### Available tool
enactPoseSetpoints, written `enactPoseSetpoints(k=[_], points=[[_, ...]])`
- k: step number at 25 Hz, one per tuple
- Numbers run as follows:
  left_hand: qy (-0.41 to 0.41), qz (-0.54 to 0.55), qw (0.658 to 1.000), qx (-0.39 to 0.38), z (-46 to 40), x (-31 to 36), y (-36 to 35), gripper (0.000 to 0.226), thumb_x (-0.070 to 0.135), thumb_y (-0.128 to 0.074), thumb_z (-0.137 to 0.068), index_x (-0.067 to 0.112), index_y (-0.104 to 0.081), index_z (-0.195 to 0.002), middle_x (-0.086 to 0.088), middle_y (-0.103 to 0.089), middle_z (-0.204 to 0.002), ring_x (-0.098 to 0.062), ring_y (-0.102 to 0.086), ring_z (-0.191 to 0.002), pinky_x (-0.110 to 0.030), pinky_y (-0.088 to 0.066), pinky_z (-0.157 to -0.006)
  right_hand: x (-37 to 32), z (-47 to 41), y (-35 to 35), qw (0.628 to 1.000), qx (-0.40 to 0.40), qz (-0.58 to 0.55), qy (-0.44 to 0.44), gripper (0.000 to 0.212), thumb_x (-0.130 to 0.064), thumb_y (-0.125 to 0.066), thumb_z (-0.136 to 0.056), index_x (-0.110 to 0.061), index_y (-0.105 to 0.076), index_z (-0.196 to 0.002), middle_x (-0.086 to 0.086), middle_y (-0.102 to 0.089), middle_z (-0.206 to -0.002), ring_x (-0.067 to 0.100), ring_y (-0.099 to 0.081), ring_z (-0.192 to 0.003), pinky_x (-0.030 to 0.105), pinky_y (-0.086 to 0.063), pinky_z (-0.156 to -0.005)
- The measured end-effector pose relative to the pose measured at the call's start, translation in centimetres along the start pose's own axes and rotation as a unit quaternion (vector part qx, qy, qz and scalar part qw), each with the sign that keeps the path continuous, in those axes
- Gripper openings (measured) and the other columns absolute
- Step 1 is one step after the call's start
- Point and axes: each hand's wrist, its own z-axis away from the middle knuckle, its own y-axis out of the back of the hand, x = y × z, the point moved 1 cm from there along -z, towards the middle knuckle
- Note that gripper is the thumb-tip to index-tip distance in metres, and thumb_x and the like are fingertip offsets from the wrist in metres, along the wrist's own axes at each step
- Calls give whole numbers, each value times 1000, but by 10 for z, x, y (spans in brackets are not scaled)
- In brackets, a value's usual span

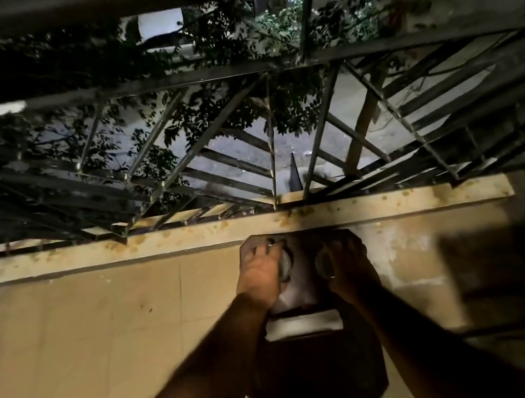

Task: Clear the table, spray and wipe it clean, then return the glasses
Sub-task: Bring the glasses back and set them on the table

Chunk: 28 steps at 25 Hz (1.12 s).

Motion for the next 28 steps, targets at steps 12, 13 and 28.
enactPoseSetpoints(k=[12, 13, 28], points=[[-221, -93, 968, 77, 121, 253, 99, 87, 36, -73, -69, 28, -29, -144, -6, -36, -135, -33, -46, -121, -43, -47, -96, 146, 224, 237, 983, 120, -57, -124, 77, -33, -76, -68, -18, -40, -135, 10, -44, -131, 34, -46, -112, 43, -44, -95], [-251, -105, 959, 80, 137, 293, 96, 87, 38, -73, -70, 28, -30, -144, -6, -36, -135, -33, -45, -121, -42, -46, -96, 174, 260, 251, 977, 132, -63, -153, 77, -35, -74, -70, -21, -38, -136, 9, -42, -132, 34, -44, -114, 43, -44, -95], [-546, -213, 808, -54, 395, 711, -119, 92, 35, -76, -68, 32, -30, -147, -2, -32, -142, -27, -43, -125, -39, -41, -104, 420, 731, 225, 792, 188, -160, -559, 88, -31, -80, -70, -30, -31, -143, 6, -34, -138, 29, -40, -124, 42, -47, -95]])
